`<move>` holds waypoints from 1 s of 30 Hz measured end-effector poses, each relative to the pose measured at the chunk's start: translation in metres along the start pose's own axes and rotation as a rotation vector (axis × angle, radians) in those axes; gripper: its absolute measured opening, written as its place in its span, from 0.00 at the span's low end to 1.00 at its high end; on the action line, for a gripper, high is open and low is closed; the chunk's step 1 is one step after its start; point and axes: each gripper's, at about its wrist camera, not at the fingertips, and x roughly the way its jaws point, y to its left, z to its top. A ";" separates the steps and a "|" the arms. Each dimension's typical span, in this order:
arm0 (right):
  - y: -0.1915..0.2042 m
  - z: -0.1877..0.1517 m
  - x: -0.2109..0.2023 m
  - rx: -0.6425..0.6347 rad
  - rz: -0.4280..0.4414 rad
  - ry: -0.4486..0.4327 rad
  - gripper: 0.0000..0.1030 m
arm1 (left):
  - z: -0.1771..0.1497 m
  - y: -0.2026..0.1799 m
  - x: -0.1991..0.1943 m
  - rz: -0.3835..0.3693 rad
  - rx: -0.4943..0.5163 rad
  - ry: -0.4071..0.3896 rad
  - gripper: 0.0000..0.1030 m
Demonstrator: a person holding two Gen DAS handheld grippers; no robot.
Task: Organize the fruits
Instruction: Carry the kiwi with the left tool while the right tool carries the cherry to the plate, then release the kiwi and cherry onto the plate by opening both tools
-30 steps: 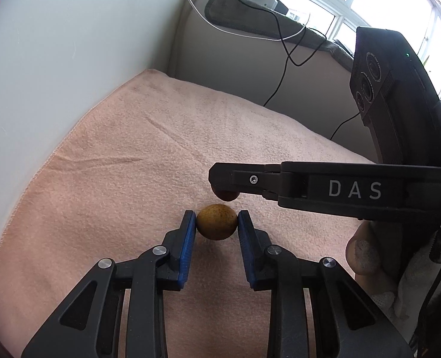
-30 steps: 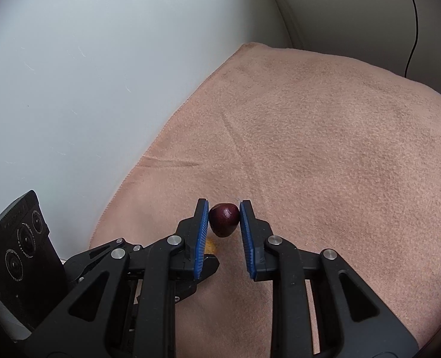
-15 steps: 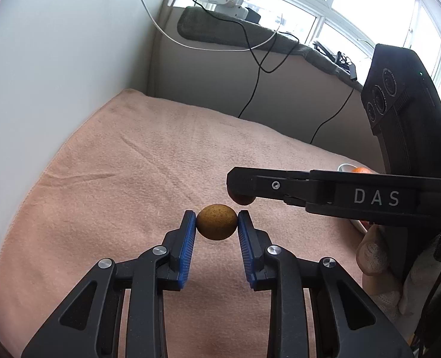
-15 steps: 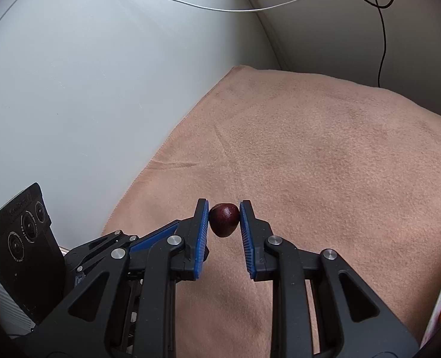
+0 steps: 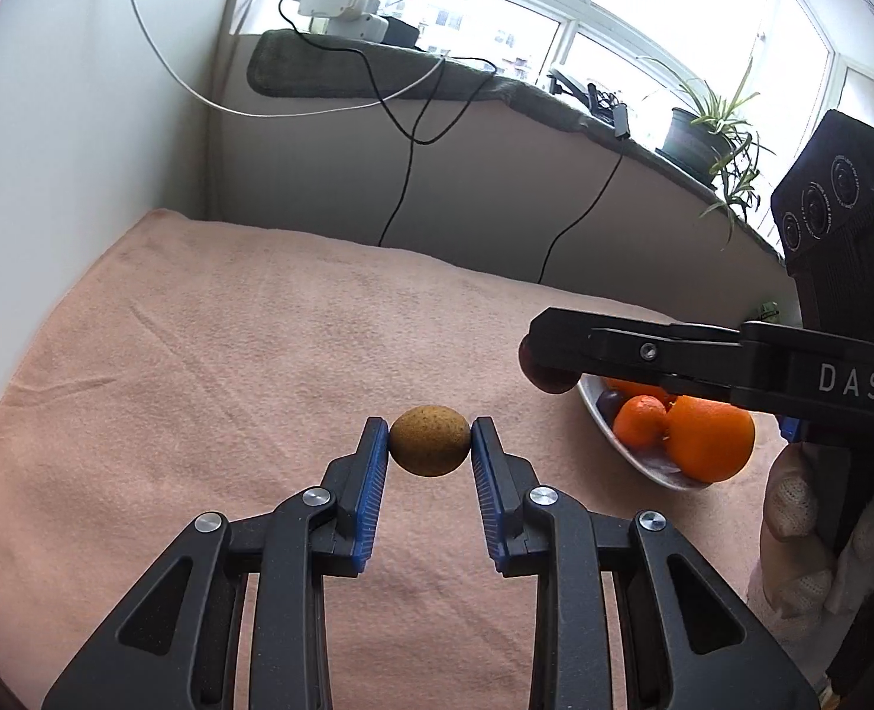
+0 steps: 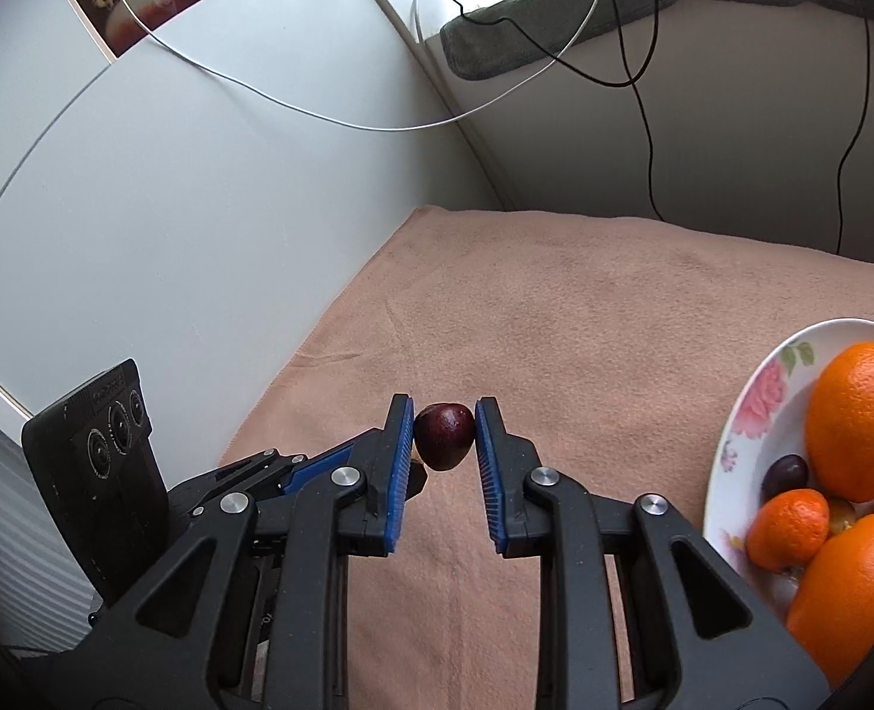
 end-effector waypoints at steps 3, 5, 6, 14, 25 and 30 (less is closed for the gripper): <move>-0.009 -0.004 -0.023 0.008 -0.027 -0.031 0.22 | 0.002 -0.014 0.004 -0.023 0.016 0.003 0.26; -0.016 -0.007 -0.040 0.009 -0.056 -0.056 0.22 | 0.005 -0.023 0.008 -0.040 0.029 0.004 0.26; -0.021 -0.009 -0.047 0.012 -0.067 -0.067 0.22 | 0.005 -0.028 0.010 -0.048 0.036 0.006 0.26; -0.068 -0.024 -0.091 0.078 -0.180 -0.121 0.22 | 0.010 -0.072 0.033 -0.116 0.096 0.030 0.26; -0.118 -0.039 -0.121 0.150 -0.301 -0.142 0.22 | 0.020 -0.107 0.063 -0.136 0.149 0.057 0.26; -0.131 -0.040 -0.124 0.177 -0.307 -0.139 0.22 | 0.026 -0.116 0.070 -0.136 0.172 0.055 0.26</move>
